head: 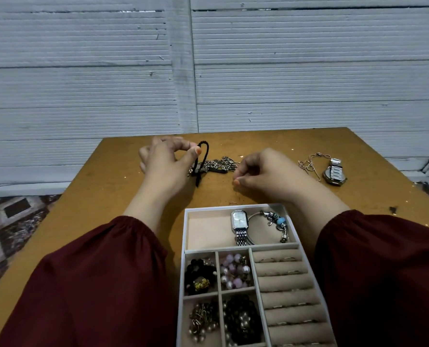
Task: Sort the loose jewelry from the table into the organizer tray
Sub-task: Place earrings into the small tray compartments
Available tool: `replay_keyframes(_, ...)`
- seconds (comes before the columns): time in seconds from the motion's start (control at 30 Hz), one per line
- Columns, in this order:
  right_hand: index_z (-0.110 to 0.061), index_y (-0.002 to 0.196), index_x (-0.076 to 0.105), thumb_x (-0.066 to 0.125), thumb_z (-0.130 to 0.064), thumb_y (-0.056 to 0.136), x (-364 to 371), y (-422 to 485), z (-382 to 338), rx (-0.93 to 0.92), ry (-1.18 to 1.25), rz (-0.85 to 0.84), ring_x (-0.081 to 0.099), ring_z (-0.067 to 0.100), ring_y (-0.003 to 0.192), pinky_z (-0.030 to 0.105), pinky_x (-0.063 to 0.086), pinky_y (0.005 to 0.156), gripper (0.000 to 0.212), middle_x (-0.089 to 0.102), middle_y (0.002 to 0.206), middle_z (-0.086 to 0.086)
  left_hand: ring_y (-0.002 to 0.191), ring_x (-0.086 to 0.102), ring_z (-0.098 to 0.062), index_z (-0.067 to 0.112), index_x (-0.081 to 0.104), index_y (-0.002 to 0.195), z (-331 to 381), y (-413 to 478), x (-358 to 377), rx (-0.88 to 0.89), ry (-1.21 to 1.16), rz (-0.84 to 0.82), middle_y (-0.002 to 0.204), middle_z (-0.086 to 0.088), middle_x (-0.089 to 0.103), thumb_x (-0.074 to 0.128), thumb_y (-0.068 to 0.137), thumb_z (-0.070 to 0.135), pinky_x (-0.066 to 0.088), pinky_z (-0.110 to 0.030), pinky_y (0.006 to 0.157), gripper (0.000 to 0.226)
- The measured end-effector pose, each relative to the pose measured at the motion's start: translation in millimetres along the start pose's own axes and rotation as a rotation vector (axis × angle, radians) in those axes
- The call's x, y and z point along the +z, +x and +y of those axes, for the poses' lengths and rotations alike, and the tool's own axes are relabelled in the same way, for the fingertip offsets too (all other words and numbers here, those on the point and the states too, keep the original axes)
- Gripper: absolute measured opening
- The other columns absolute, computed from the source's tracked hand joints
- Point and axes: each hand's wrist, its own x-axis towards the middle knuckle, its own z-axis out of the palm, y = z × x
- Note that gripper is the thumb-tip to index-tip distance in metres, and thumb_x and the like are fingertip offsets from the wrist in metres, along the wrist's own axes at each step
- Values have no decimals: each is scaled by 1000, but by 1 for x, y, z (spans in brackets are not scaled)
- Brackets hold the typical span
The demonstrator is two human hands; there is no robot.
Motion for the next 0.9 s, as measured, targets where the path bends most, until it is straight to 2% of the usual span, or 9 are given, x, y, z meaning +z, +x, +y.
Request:
replay_keyframes(0.1, -22, 84, 73, 74, -20, 77, 3, 1, -3, 9, -79, -16, 63, 11, 75, 24, 48, 71, 7, 70, 76, -5, 122, 31, -27, 43, 60, 87, -1, 0, -1, -7, -5, 7, 120, 1, 58, 60, 88, 42, 24, -35, 102, 1)
replay_keyframes(0.3, -25, 86, 75, 78, -25, 75, 2, 9, -11, 10, -173, -89, 61, 8, 76, 24, 50, 73, 11, 65, 72, -13, 123, 30, -25, 40, 61, 87, 0, -4, -2, -25, -8, 28, 120, 2, 58, 60, 88, 41, 25, -38, 106, 1)
replay_keyframes(0.4, -30, 96, 73, 73, -28, 79, 5, 15, -15, -7, -232, -32, 63, 14, 91, 26, 50, 79, 17, 71, 92, -6, 123, 30, -24, 40, 61, 86, 0, -5, -1, -35, -26, 37, 120, 1, 56, 61, 88, 41, 24, -35, 105, 2)
replay_keyframes(0.5, -33, 115, 67, 67, -32, 85, 10, 25, -13, -40, -278, -40, 58, 21, 106, 24, 41, 80, 29, 65, 115, 3, 123, 30, -23, 41, 60, 86, 1, -7, 1, -51, -35, 36, 120, 1, 56, 62, 87, 41, 23, -32, 102, 2)
replay_keyframes(0.63, -33, 127, 59, 59, -34, 91, 14, 34, -9, -40, -359, -94, 52, 26, 112, 26, 38, 88, 36, 52, 121, 11, 123, 30, -22, 41, 60, 84, 2, -8, 4, -52, -45, 25, 120, 1, 54, 64, 86, 40, 23, -32, 102, 4)
replay_keyframes(0.7, -33, 125, 61, 61, -34, 90, 16, 35, -8, -48, -381, -106, 52, 26, 112, 26, 38, 89, 35, 51, 116, 9, 124, 30, -22, 40, 61, 85, 3, -7, 5, -50, -31, 24, 120, 2, 55, 64, 86, 41, 22, -30, 98, 3)
replay_keyframes(0.8, -32, 113, 68, 67, -33, 86, 16, 35, -8, -70, -380, -78, 52, 21, 105, 23, 34, 78, 27, 45, 98, -1, 125, 30, -23, 41, 60, 85, 3, -7, 5, -51, -27, 17, 120, 3, 54, 63, 86, 41, 22, -31, 99, 3)
replay_keyframes(0.9, -29, 97, 72, 71, -32, 82, 14, 33, -9, -94, -404, -31, 55, 18, 96, 24, 33, 70, 16, 48, 90, -6, 125, 29, -23, 41, 59, 85, 3, -8, 5, -51, -38, 6, 119, 3, 53, 63, 87, 41, 21, -30, 99, 4)
